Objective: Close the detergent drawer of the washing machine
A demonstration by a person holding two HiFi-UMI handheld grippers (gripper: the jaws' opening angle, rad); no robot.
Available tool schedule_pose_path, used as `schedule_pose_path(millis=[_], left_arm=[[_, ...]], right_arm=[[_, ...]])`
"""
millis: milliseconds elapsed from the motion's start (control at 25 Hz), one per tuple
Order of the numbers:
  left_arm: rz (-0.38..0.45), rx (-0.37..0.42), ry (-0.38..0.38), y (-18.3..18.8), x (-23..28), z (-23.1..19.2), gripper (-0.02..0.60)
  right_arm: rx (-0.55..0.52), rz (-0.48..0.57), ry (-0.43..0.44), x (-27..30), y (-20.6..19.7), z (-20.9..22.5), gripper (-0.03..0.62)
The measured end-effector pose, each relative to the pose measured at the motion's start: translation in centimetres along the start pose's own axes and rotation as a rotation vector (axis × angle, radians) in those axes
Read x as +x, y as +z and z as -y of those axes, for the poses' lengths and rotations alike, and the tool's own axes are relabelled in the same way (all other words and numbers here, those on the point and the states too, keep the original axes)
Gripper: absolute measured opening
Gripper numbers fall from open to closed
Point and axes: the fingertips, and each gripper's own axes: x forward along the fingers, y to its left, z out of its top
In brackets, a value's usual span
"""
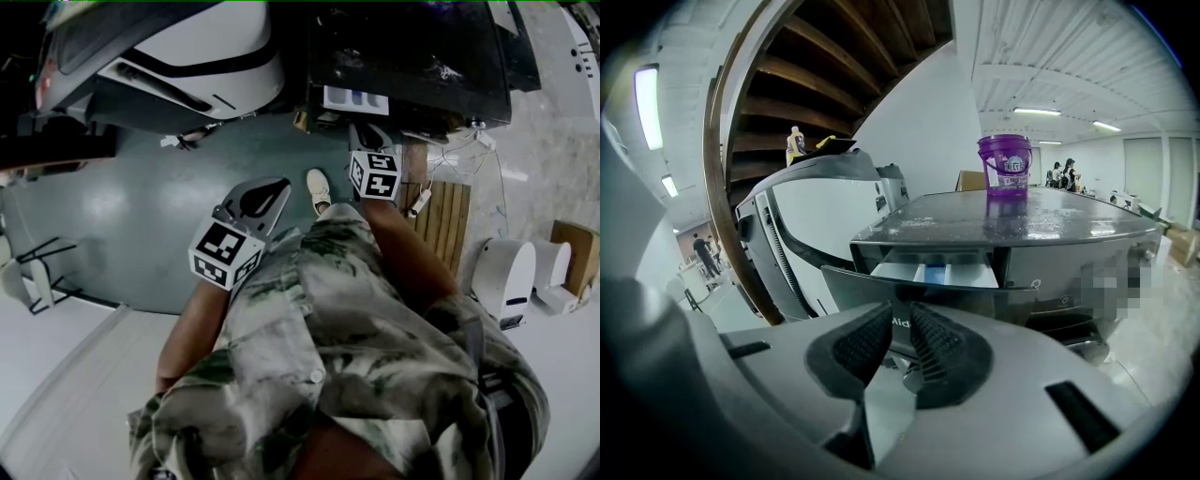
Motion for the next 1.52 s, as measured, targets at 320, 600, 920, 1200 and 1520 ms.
schedule_pose_path(millis=[320, 600, 920, 1200, 1520], left_arm=[[-0.002, -0.007, 0.005, 0.3, 0.4, -0.7, 0.025], [-0.004, -0.012, 0.012, 0.7, 0.7, -1.6, 0.025], [-0.006, -0.016, 0.014, 1.2, 1.4, -2.0, 0.025], [-0.013, -0.019, 0.018, 1.6, 2.1, -2.2, 0.025], [-0.022, -0.023, 0.016, 1.8, 2.8, -2.5, 0.025]], right_arm=[[0.0, -0.005, -0.001, 0.9, 0.5, 0.3, 0.081], [-0.003, -0.013, 0.001, 1.9, 0.9, 0.6, 0.081], [-0.008, -0.019, 0.012, 2.7, 1.3, 0.9, 0.081], [-0.01, -0.025, 0.02, 3.5, 1.7, 1.3, 0.081], [-0.005, -0.031, 0.025, 4.2, 1.8, 1.7, 0.081]])
